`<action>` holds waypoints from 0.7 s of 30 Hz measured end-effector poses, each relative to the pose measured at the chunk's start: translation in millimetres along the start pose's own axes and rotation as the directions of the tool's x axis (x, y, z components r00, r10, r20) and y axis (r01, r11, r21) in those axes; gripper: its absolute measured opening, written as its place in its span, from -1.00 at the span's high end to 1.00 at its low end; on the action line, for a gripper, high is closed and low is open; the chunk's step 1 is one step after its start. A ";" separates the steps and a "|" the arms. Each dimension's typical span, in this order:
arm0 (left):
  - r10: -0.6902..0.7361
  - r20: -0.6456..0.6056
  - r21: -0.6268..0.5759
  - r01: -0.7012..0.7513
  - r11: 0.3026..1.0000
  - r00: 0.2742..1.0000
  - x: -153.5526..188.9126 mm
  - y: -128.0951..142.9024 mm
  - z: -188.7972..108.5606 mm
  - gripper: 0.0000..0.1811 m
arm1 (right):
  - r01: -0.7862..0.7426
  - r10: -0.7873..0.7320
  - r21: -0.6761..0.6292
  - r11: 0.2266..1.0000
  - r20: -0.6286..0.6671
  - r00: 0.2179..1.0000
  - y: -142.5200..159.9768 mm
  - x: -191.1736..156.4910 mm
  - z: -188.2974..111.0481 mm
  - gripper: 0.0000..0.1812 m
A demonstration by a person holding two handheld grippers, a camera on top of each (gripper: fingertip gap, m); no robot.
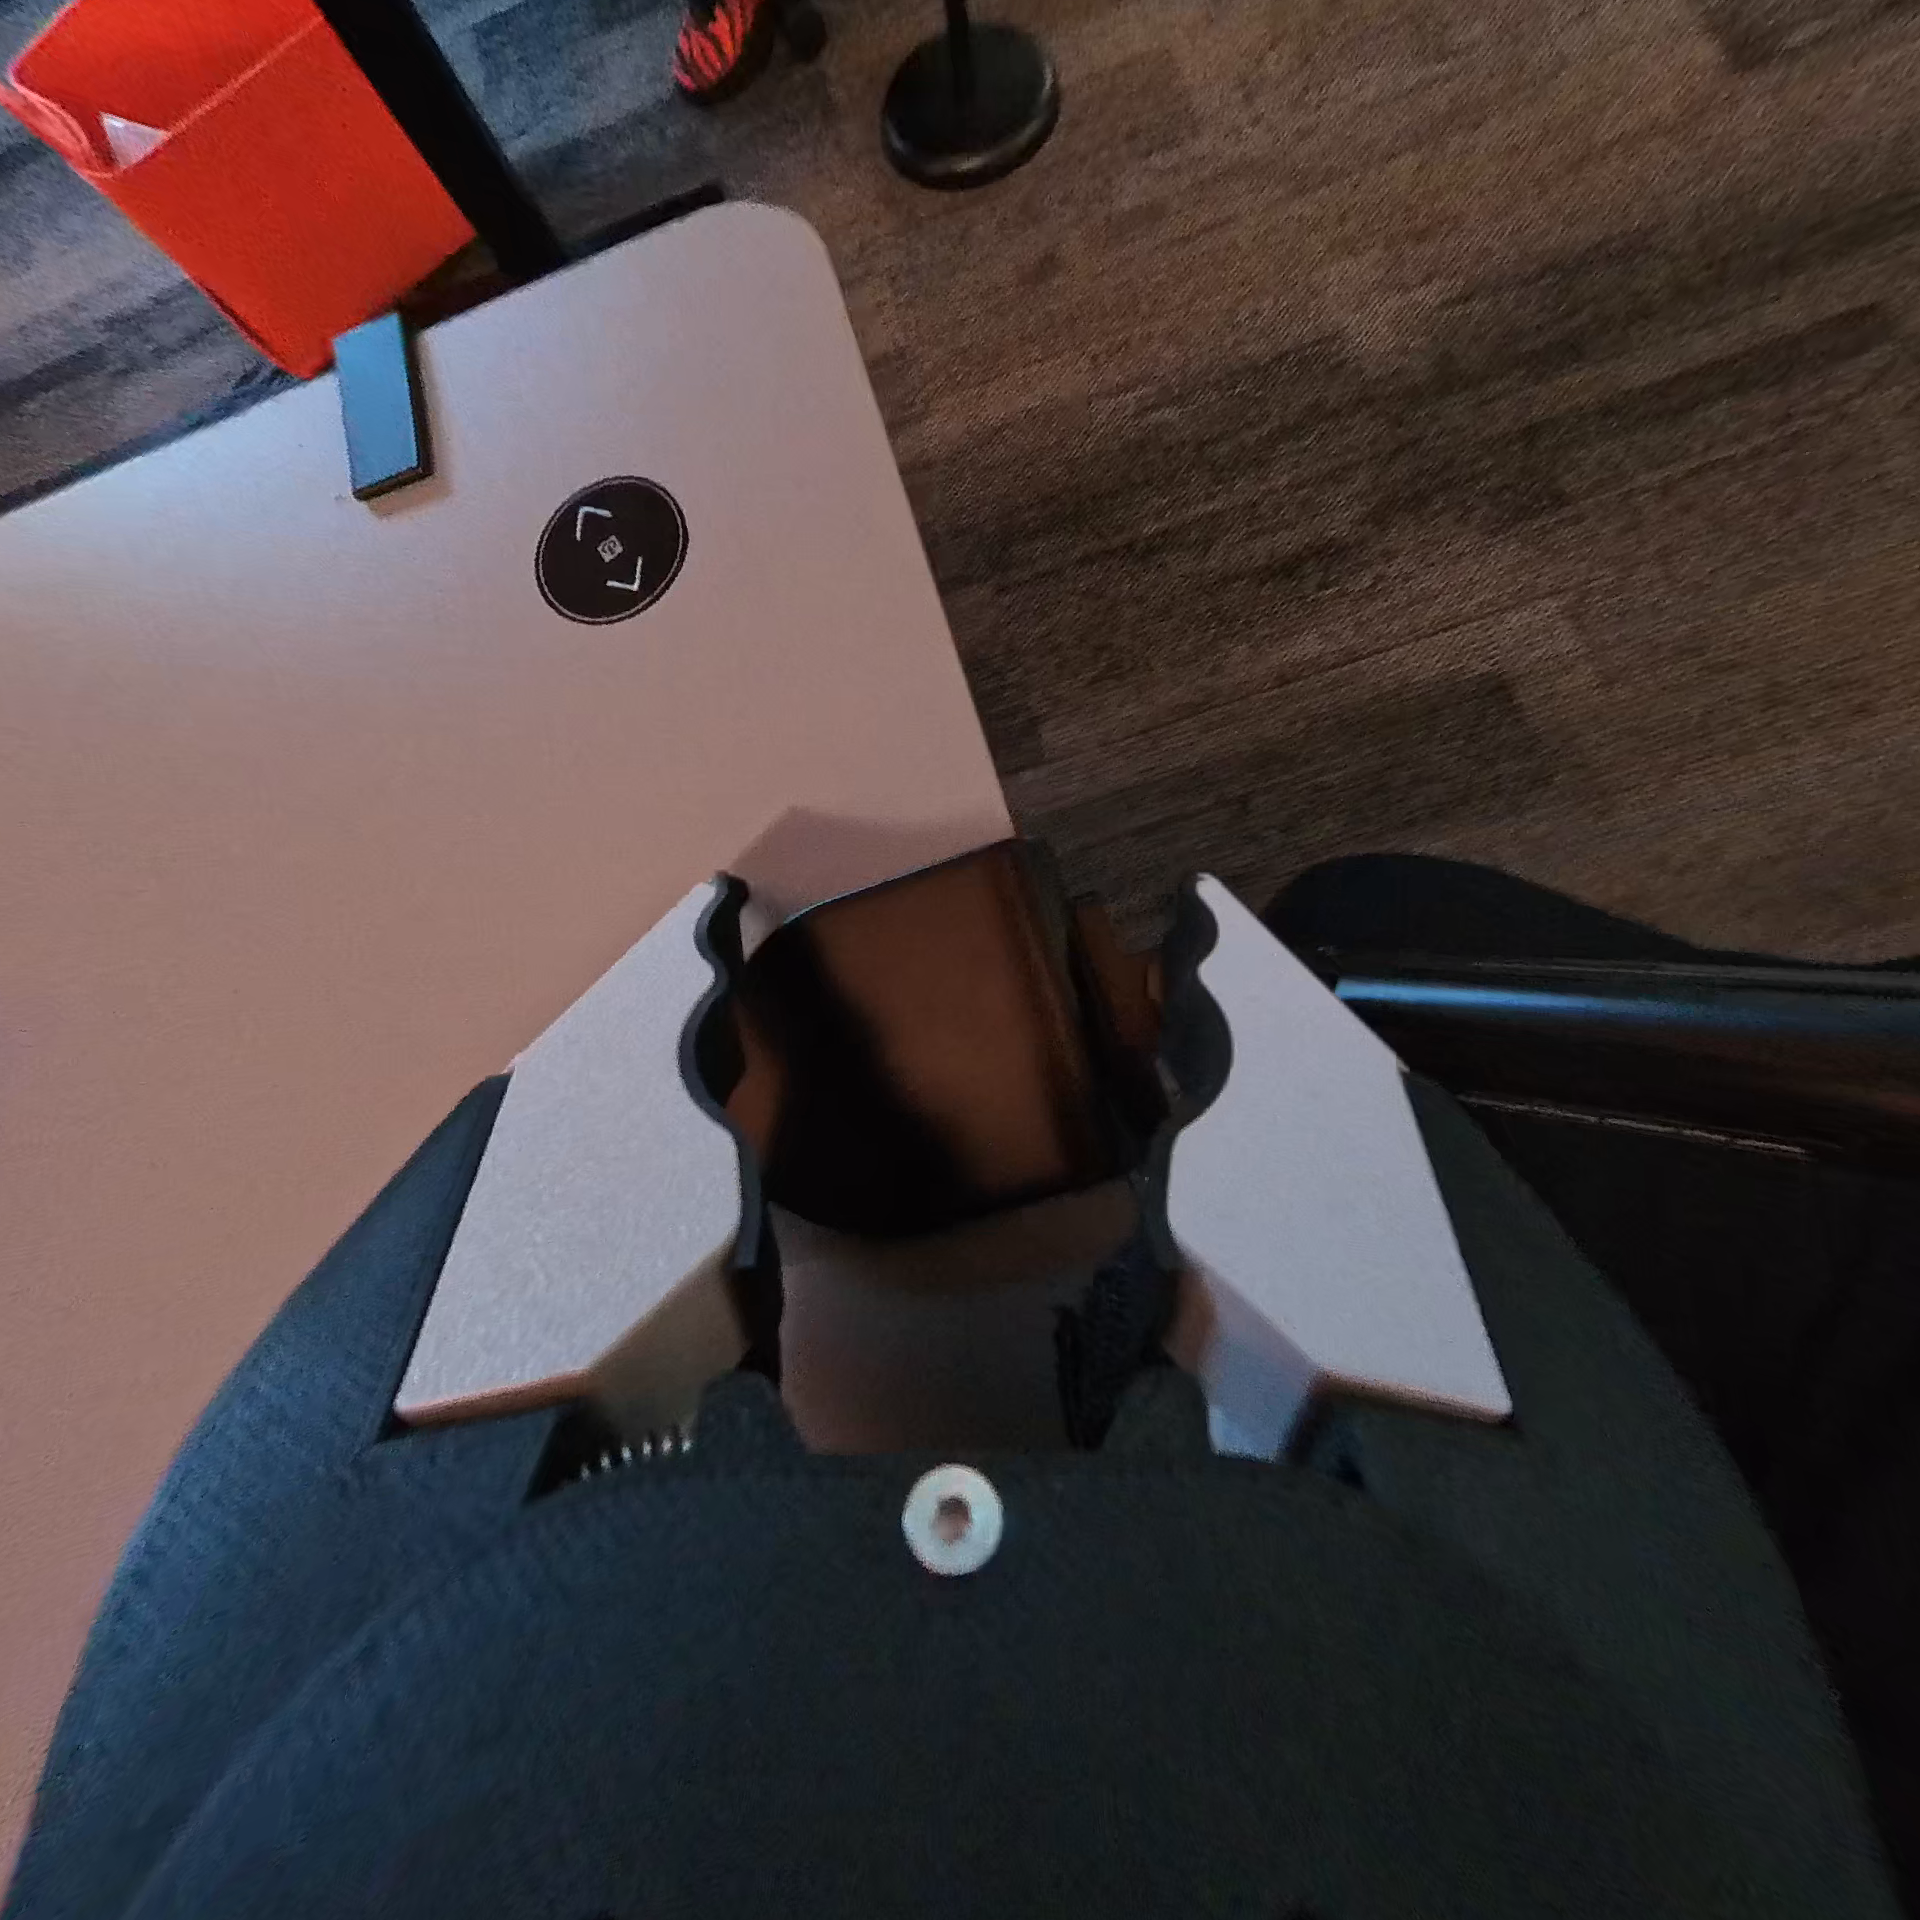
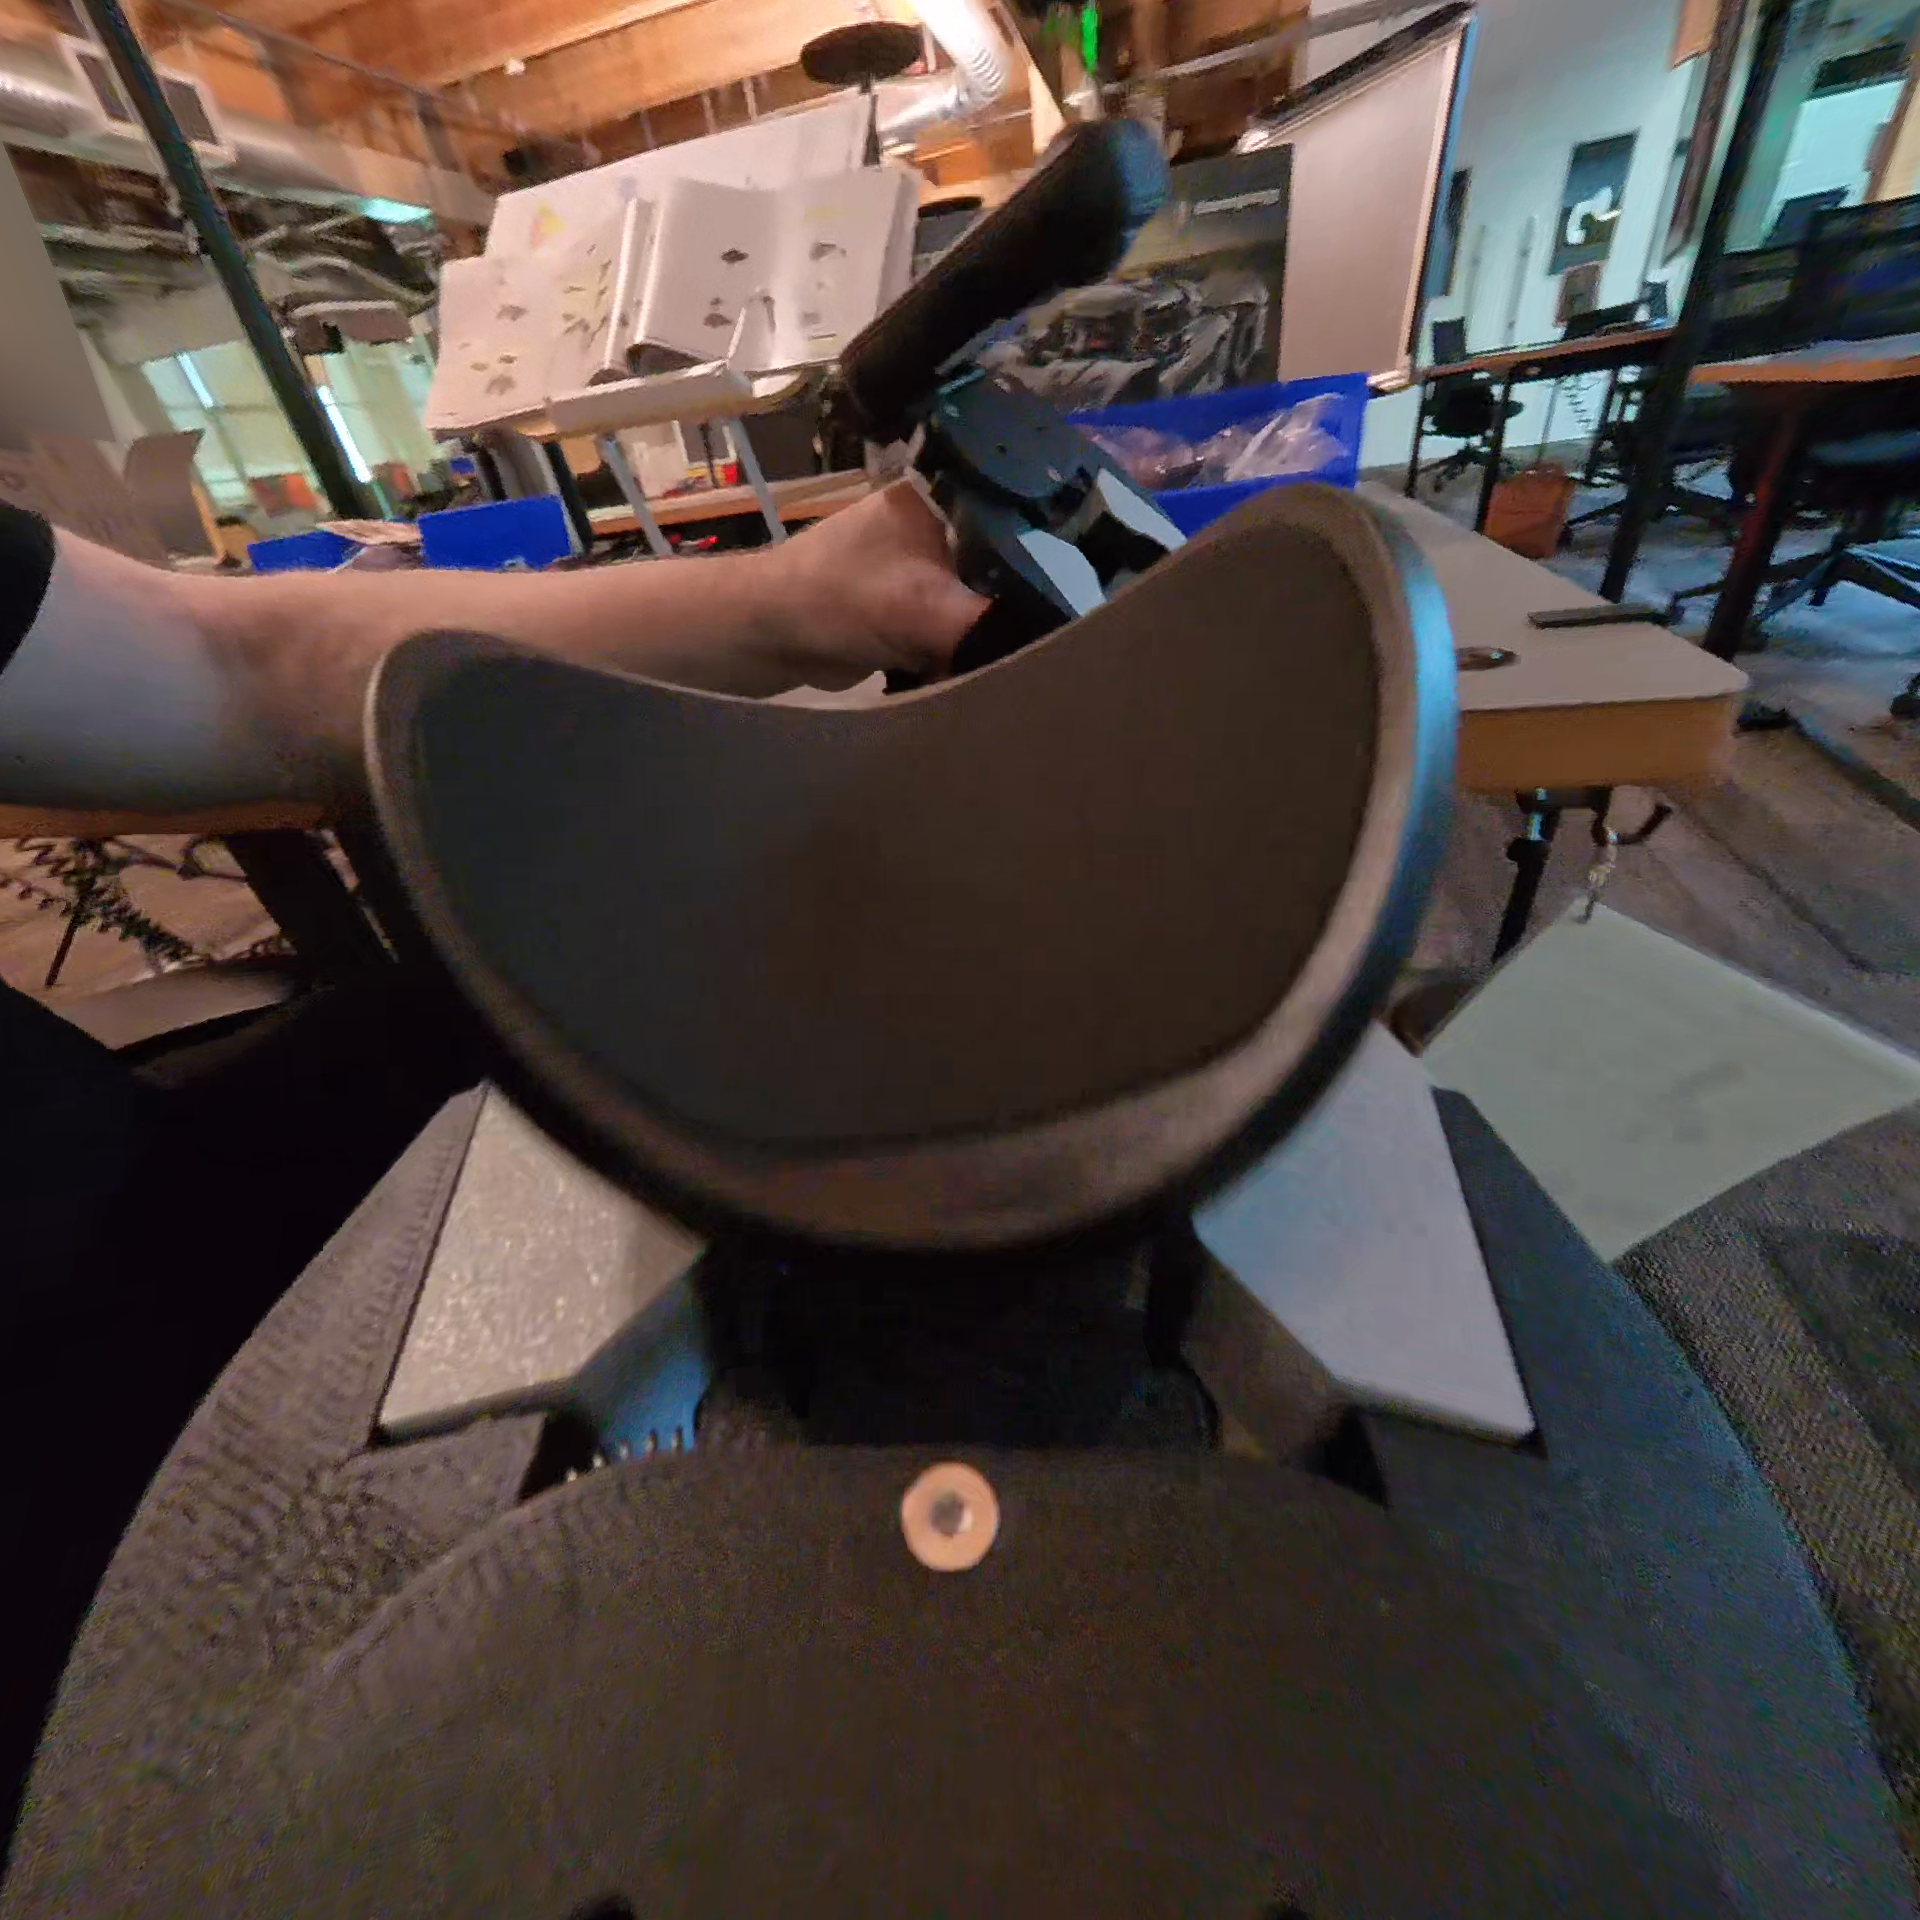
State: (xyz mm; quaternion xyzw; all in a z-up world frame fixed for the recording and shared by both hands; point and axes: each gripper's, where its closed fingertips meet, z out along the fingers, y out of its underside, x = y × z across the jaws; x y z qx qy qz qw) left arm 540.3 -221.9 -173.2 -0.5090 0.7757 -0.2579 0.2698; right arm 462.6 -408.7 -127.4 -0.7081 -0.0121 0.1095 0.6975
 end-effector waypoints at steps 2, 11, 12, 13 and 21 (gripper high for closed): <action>0.001 -0.022 0.048 0.001 0.999 1.000 2.3 -5.3 -4.8 0.07 | -0.018 0.018 0.022 1.000 -0.030 0.999 -1.3 1.4 -13.0 -0.06; 0.027 -0.043 0.183 -0.019 0.983 0.999 10.7 -33.6 -49.7 0.06 | 0.080 -0.079 0.006 0.997 -0.135 0.988 -22.5 15.0 -81.1 -0.09; 0.037 -0.033 0.193 -0.030 0.981 0.999 10.5 -34.4 -58.7 0.07 | 0.113 -0.109 0.022 0.993 -0.153 0.982 -35.4 16.0 -93.4 -0.07; 0.046 -0.021 0.199 -0.041 0.979 0.999 10.4 -33.4 -67.9 0.07 | 0.161 -0.151 0.046 0.986 -0.173 0.973 -53.1 14.8 -103.3 -0.06; 0.048 0.048 0.170 -0.056 0.984 0.998 16.2 12.7 -107.5 0.09 | 0.436 -0.436 0.013 0.900 0.053 0.898 -184.9 -48.2 -34.4 -0.10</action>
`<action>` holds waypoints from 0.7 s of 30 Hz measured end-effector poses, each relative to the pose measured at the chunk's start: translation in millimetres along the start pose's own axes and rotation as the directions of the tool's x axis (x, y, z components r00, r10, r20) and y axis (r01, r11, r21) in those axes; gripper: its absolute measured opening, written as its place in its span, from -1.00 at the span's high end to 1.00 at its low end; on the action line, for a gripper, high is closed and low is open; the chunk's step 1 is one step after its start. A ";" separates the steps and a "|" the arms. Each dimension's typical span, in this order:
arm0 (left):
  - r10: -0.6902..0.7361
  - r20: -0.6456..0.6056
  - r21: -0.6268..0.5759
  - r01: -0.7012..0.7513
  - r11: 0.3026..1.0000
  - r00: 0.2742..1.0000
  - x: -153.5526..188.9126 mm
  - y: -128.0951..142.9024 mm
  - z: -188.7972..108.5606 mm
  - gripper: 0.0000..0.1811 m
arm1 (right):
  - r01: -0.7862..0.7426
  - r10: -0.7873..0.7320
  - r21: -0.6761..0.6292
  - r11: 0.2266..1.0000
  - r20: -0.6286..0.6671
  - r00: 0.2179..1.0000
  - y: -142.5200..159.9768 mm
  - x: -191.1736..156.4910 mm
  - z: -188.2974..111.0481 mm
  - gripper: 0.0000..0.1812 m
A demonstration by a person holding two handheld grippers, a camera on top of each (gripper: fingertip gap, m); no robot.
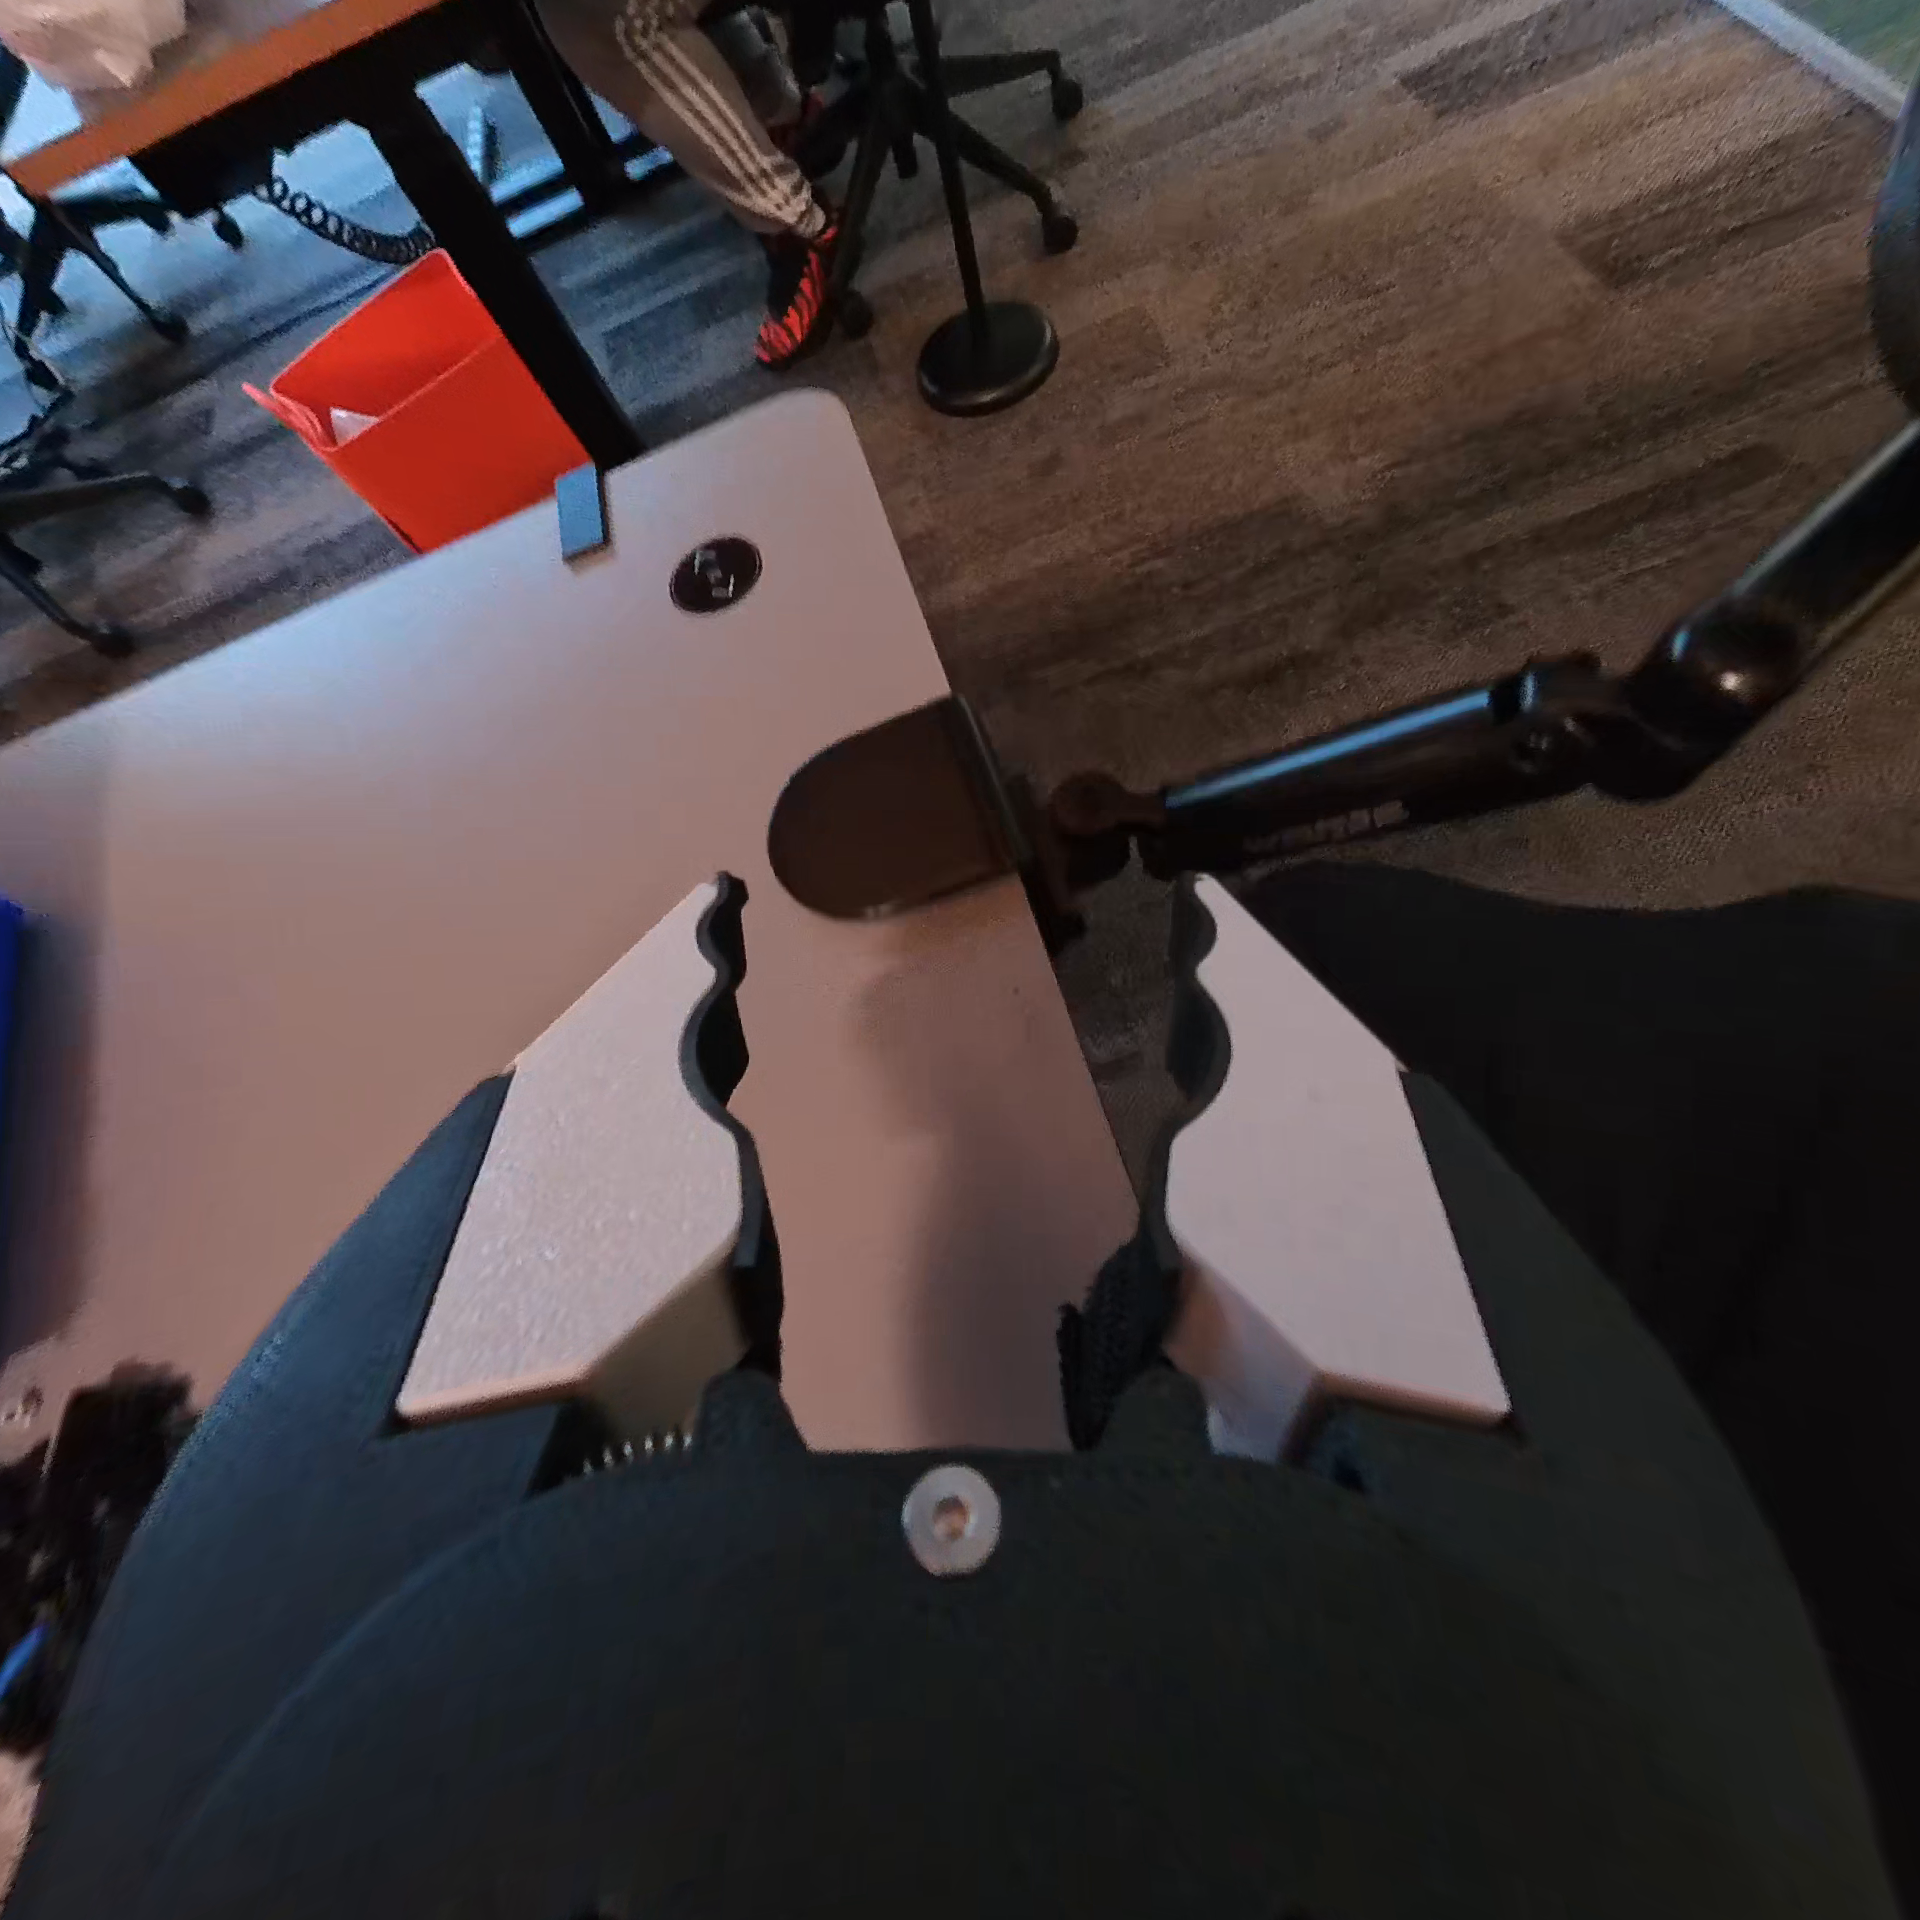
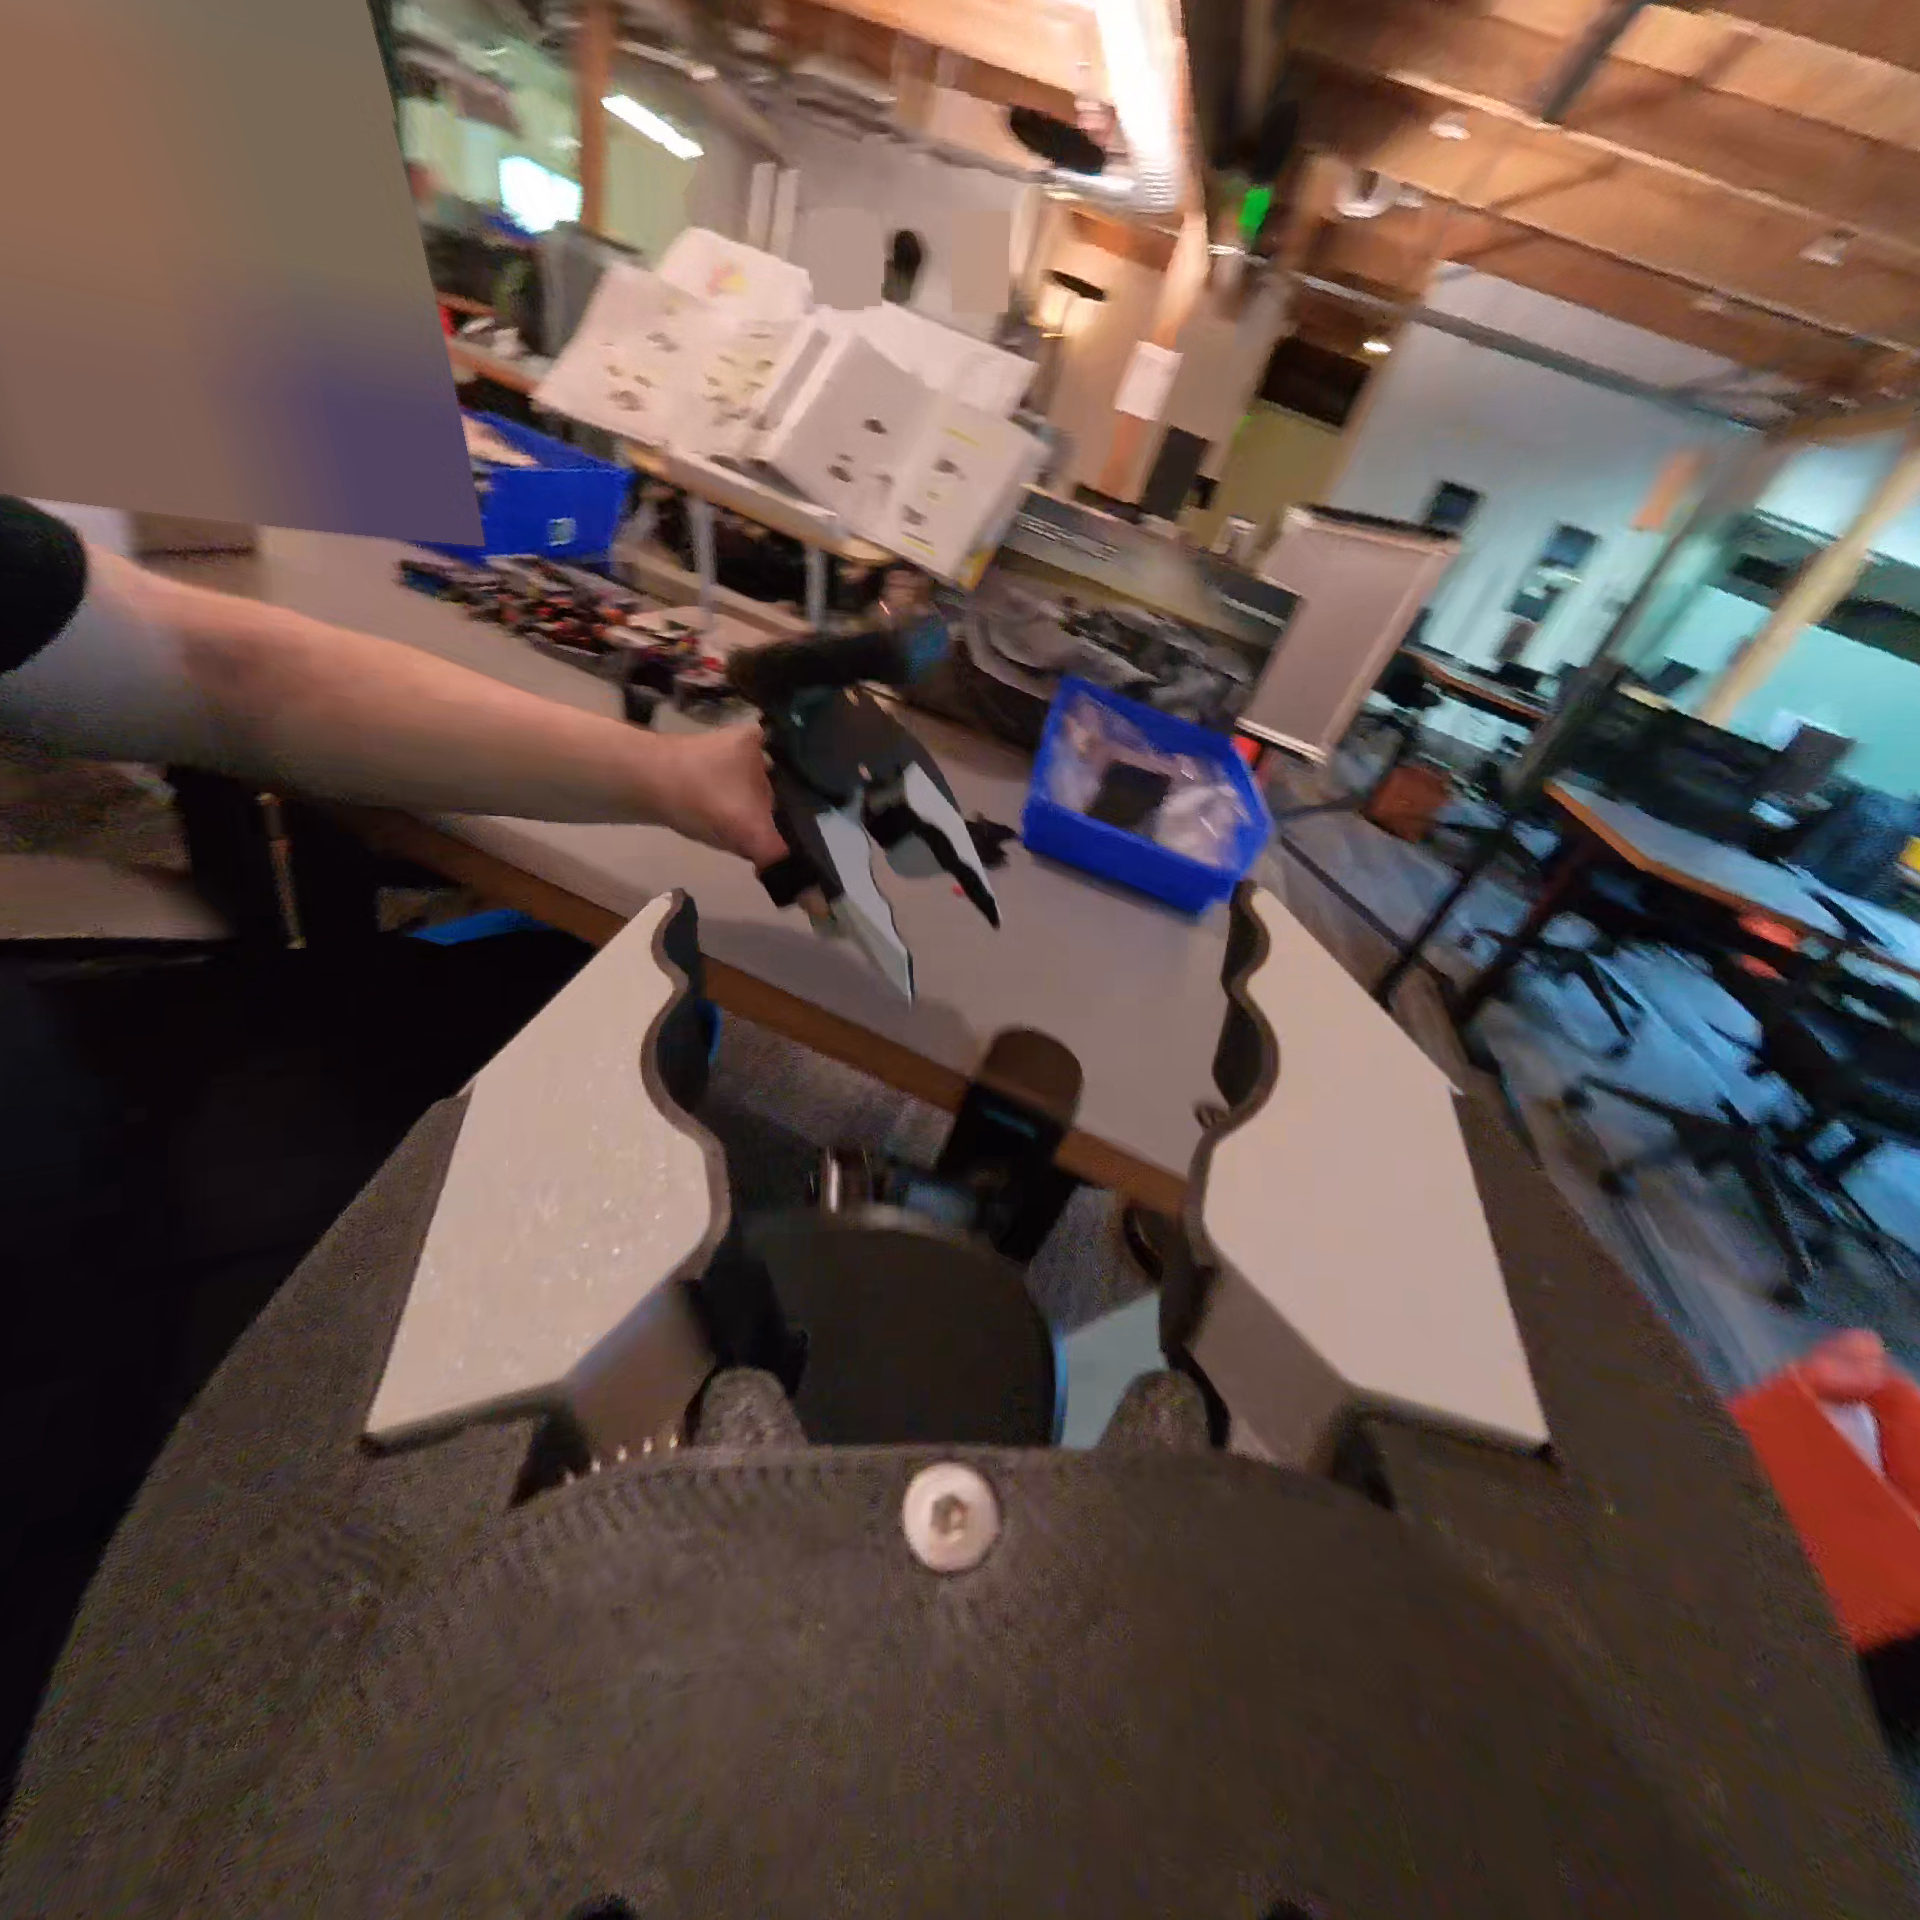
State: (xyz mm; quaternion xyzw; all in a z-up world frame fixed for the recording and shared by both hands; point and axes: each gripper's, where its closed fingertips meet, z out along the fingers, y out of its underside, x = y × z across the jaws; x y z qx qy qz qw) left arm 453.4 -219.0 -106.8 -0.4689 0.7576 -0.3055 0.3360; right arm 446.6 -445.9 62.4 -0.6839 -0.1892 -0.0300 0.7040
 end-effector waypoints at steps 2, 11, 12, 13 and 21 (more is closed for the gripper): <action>-0.006 0.016 -0.023 0.007 1.000 1.000 2.1 14.2 -6.9 0.09 | 0.042 -0.043 0.012 0.999 0.119 0.992 -23.4 -8.6 38.4 -0.13; -0.020 0.115 -0.095 0.031 0.995 0.993 -5.9 66.9 -31.1 0.10 | 0.007 -0.009 0.006 1.000 0.469 0.883 -6.8 -51.5 195.0 -0.32; -0.027 0.125 -0.108 0.041 0.993 0.992 -9.3 72.8 -33.7 0.10 | 0.018 -0.024 0.017 1.000 0.484 0.875 -5.1 -55.4 209.2 -0.32; -0.035 0.132 -0.114 0.051 0.992 0.991 -11.9 76.9 -37.3 0.13 | 0.017 -0.023 0.015 1.000 0.500 0.865 -2.7 -59.5 224.5 -0.33; 0.050 0.248 -0.183 -0.004 0.983 0.967 -30.6 106.2 -75.0 0.14 | -0.101 0.044 0.074 0.992 0.546 0.837 3.0 -86.8 312.5 -0.33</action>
